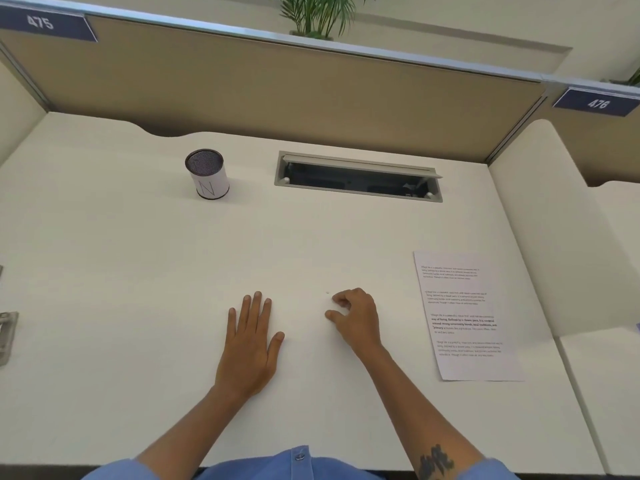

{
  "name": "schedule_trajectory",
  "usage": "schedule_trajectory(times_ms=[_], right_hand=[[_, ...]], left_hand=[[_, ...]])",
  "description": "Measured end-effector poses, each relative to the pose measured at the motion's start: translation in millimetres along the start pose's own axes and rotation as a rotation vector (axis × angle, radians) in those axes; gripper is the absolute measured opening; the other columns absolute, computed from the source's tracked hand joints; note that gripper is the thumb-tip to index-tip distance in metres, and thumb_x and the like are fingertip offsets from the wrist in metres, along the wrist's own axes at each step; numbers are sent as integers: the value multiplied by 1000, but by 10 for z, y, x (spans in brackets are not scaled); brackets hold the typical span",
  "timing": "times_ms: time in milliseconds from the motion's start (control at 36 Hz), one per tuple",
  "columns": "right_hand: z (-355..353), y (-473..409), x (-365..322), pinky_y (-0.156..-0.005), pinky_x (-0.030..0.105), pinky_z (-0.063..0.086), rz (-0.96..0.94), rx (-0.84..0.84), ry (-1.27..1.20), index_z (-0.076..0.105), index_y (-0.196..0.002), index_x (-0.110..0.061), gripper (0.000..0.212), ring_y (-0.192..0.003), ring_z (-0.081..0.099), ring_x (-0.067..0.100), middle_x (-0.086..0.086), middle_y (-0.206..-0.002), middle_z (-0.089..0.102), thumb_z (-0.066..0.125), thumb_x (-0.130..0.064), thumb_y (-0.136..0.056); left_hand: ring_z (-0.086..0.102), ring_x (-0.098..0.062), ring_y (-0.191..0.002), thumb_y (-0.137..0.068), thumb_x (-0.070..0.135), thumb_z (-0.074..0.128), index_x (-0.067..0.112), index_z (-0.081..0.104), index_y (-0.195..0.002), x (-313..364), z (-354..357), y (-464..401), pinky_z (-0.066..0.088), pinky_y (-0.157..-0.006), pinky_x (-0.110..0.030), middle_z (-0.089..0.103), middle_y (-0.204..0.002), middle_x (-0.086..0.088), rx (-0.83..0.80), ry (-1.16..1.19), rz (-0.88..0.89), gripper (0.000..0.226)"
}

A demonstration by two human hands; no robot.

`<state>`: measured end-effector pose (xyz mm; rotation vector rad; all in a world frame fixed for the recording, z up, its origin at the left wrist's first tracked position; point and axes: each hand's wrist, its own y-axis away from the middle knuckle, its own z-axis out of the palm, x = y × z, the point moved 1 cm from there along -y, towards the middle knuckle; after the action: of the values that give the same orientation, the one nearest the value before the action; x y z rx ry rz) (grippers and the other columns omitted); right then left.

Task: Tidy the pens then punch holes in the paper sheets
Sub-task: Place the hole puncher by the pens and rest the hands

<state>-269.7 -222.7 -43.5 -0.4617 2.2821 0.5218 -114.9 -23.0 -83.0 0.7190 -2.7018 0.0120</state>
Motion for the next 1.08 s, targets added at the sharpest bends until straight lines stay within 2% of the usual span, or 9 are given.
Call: schedule_trajectory(times_ms=[139, 361, 639, 806, 944, 1083], right_hand=[[29, -182, -81, -85, 26, 50, -9, 49, -20, 74, -98, -21, 24, -99, 64, 14, -11, -99, 68, 86, -15, -79], [47, -322, -121, -81, 23, 45, -58, 44, 28, 77, -97, -20, 16, -97, 63, 15, -9, -96, 69, 81, -13, -83], [58, -322, -134, -77, 27, 46, -105, 39, 112, 80, -92, -19, 9, -91, 59, 16, -8, -91, 68, 78, -13, -87], [68, -326, -146, -69, 27, 43, -113, 32, 180, 80, -87, -19, 11, -88, 59, 18, -7, -85, 66, 74, -9, -88], [86, -288, -196, -68, 39, 55, -141, 49, 281, 78, -87, -15, 15, -89, 58, 22, -3, -89, 69, 68, -3, -90], [131, -247, -225, -60, 40, 55, -153, 83, 364, 74, -85, -12, 19, -87, 57, 26, -1, -89, 68, 63, 4, -88]], left_hand=[[-6, -23, -167, -108, 47, 29, 15, 11, -170, 11, -15, 0, 6, -134, -55, -1, -180, -4, 16, 14, -2, 71], [-3, -24, -167, -108, 46, 30, 15, 13, -170, 36, -34, -6, 8, -134, -55, 3, -180, -5, 27, 20, -7, 71], [-4, -23, -167, -108, 46, 30, 15, 13, -170, 41, -51, 2, 9, -134, -56, 2, -180, -5, 24, 26, -13, 71], [-6, -23, -167, -108, 47, 27, 16, 10, -170, 46, -63, -1, 8, -134, -55, -1, -180, -4, 13, 27, -20, 72], [-6, -23, -167, -108, 48, 27, 16, 10, -170, 50, -62, -2, 8, -134, -55, -2, -180, -3, 8, 19, -22, 72], [-7, -23, -167, -108, 46, 31, 16, 8, -170, 55, -63, 2, 9, -134, -56, -3, -180, -3, 3, 17, -21, 72]])
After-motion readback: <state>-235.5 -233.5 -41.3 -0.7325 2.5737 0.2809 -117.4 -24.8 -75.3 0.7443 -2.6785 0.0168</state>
